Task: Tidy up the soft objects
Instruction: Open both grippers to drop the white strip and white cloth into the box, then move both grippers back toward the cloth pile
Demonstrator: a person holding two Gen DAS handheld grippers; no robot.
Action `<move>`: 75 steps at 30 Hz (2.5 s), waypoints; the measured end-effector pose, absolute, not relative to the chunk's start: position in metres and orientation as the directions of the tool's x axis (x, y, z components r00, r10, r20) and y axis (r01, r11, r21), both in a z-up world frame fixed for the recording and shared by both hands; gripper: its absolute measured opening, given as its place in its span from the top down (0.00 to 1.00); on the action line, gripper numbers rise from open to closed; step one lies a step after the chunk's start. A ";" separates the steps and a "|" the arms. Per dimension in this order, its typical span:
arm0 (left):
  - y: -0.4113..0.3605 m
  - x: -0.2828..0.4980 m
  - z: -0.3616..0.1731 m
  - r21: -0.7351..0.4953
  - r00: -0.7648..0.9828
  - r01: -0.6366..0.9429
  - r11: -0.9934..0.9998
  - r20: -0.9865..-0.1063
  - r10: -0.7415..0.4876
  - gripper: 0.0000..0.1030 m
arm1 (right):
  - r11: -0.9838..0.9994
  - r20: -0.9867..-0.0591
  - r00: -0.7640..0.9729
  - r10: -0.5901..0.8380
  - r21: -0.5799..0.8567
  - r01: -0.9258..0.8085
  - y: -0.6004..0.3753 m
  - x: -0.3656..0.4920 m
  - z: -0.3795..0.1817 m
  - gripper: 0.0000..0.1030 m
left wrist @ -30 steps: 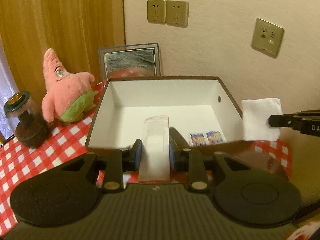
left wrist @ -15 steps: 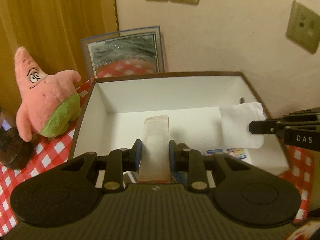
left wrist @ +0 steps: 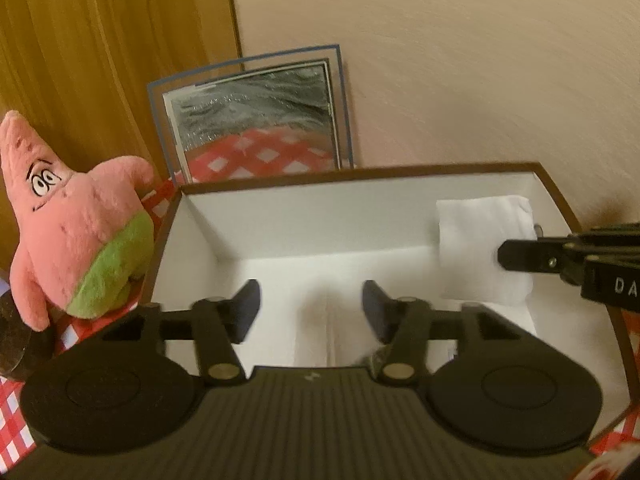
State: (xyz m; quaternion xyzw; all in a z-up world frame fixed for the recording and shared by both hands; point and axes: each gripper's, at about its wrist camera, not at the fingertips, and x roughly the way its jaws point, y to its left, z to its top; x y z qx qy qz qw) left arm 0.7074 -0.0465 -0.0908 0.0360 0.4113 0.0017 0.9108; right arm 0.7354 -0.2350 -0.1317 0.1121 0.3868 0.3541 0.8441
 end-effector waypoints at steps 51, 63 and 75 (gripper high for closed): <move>0.041 0.372 -0.024 -0.065 0.712 -0.059 0.996 -0.702 -0.004 0.42 | 0.898 -0.638 0.639 0.430 0.377 -0.229 -0.340 0.427 -0.066 0.36; 0.065 0.304 -0.044 -0.020 0.699 -0.013 1.000 -0.715 -0.005 0.44 | 0.848 -0.656 0.537 0.530 0.415 -0.330 -0.253 0.328 -0.081 0.36; 0.065 0.286 -0.060 -0.025 0.673 -0.025 0.999 -0.740 -0.002 0.49 | 0.788 -0.661 0.453 0.598 0.384 -0.480 -0.186 0.318 -0.096 0.36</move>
